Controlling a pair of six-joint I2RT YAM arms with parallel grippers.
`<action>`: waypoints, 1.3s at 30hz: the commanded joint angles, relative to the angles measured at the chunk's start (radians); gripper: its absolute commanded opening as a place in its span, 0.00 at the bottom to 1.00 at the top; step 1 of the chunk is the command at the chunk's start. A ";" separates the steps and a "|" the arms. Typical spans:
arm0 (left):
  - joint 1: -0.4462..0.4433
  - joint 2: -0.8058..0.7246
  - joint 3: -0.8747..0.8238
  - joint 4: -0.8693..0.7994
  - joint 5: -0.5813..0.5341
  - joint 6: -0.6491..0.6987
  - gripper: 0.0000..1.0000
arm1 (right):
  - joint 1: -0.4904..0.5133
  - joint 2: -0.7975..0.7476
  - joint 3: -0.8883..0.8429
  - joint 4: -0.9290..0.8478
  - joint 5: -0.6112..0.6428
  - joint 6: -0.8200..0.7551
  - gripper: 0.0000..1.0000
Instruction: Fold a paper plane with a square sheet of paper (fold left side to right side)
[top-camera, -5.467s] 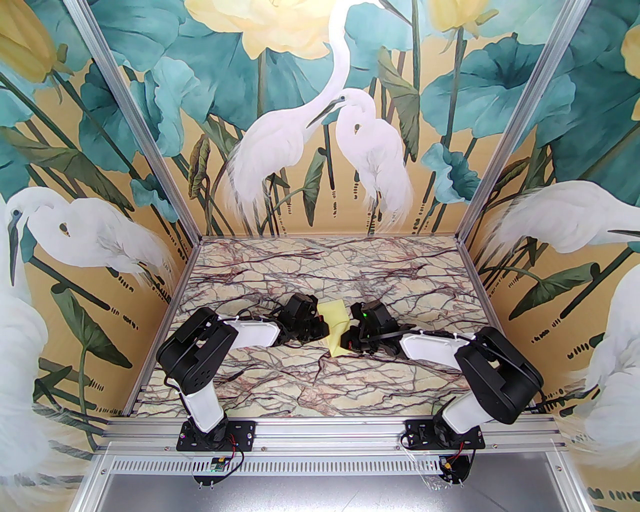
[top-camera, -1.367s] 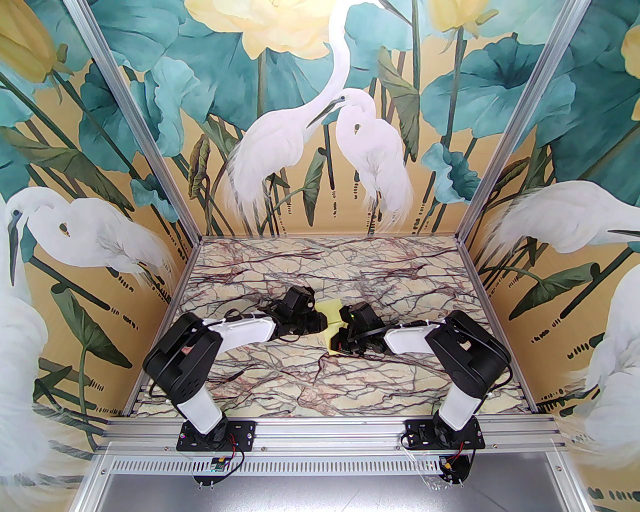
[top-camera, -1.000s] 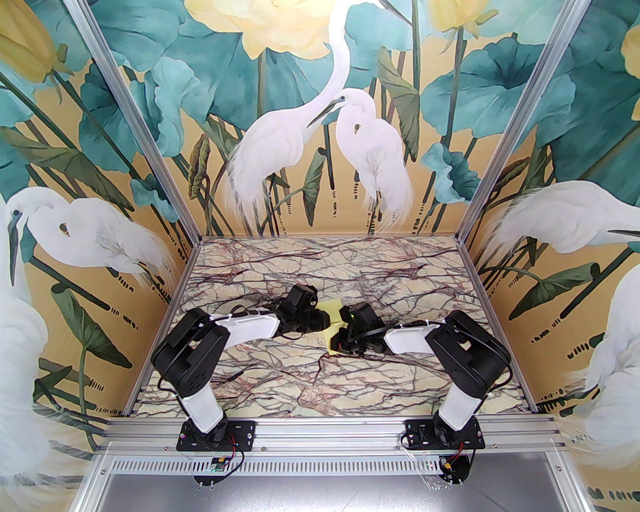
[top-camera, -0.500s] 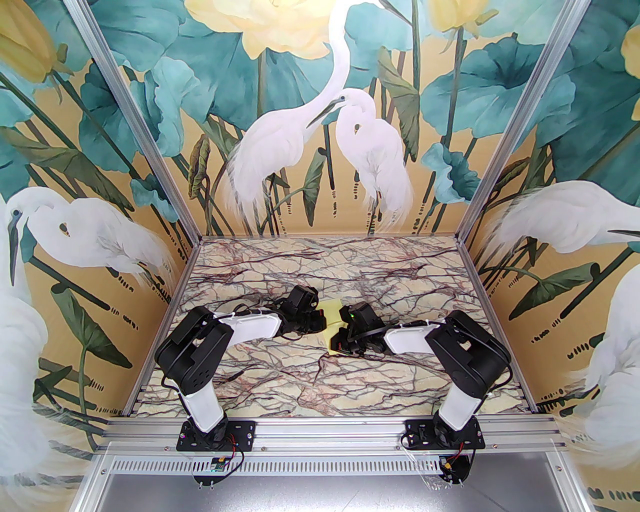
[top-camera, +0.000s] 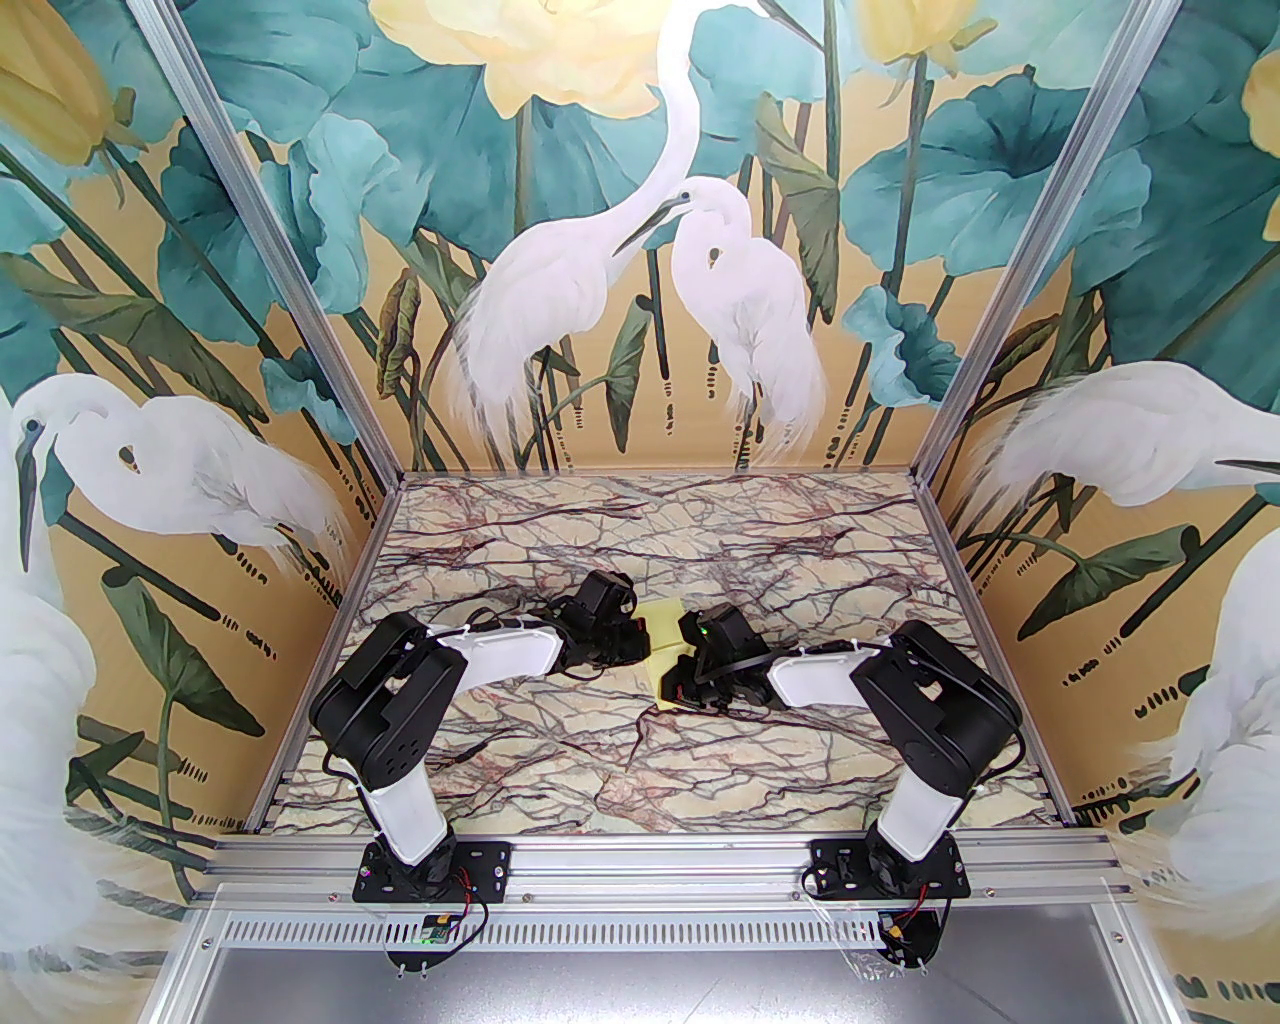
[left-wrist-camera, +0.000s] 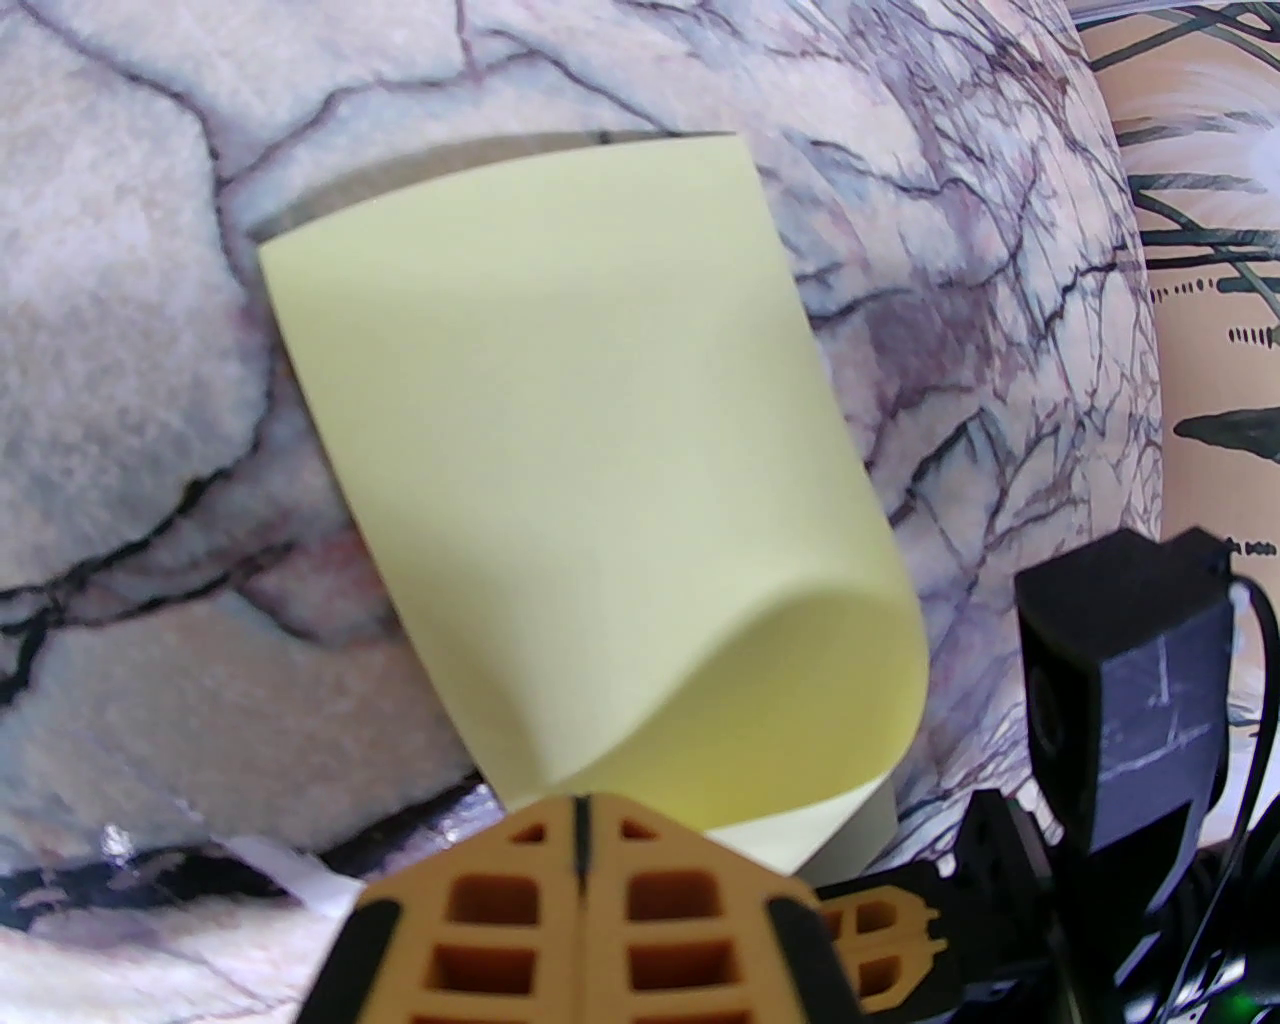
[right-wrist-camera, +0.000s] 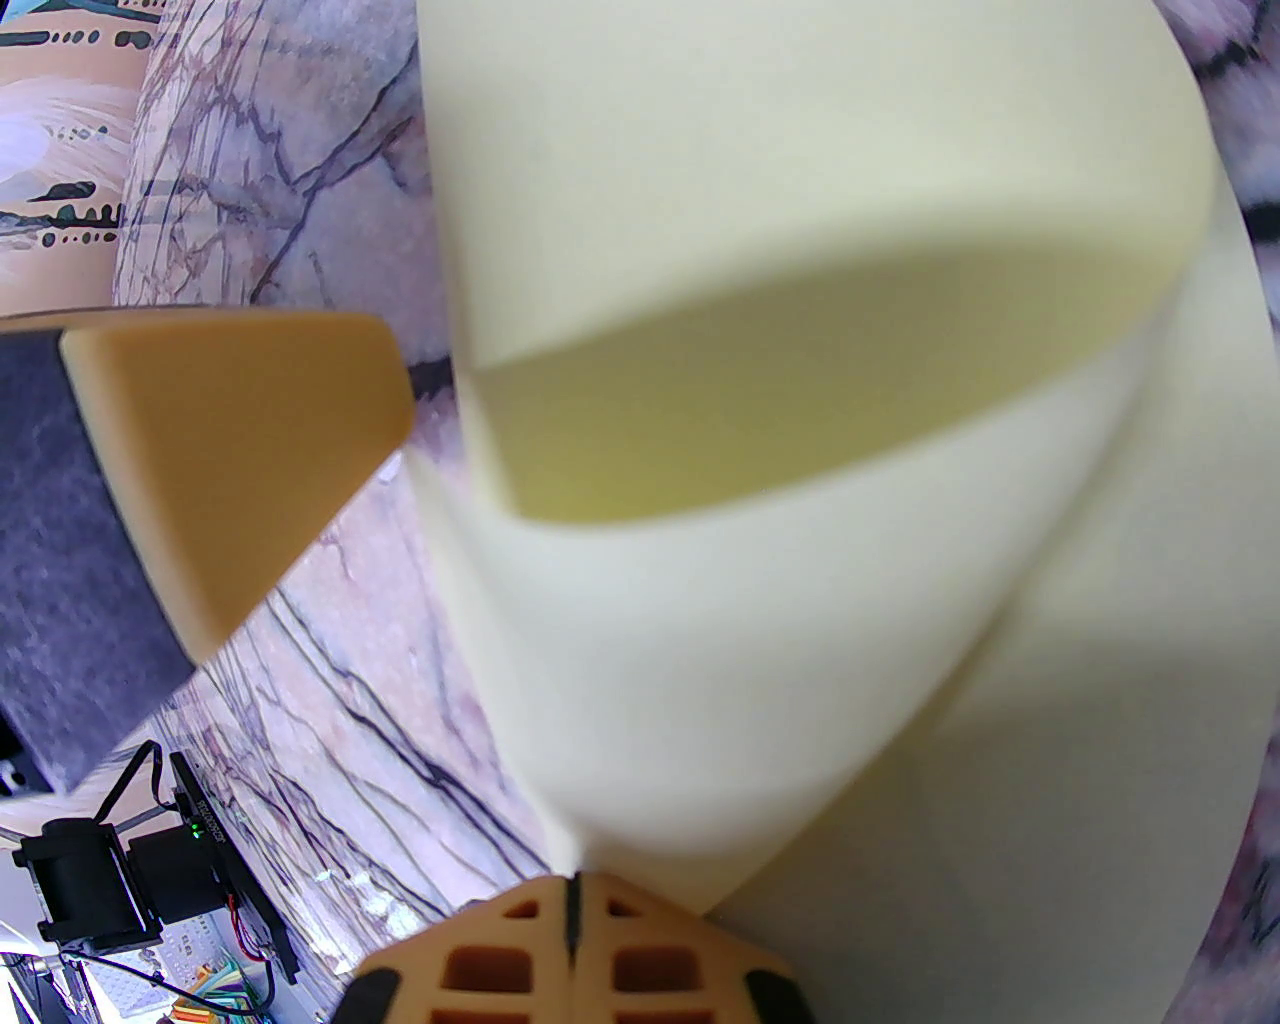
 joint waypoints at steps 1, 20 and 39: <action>0.011 -0.020 -0.031 0.039 0.022 -0.010 0.13 | 0.006 0.028 0.003 -0.051 0.035 -0.011 0.00; 0.048 -0.038 -0.164 0.324 0.178 -0.123 0.35 | 0.007 0.028 -0.003 -0.049 0.039 -0.009 0.00; 0.049 -0.017 -0.162 0.309 0.203 -0.104 0.07 | 0.006 0.027 -0.002 -0.057 0.041 -0.008 0.00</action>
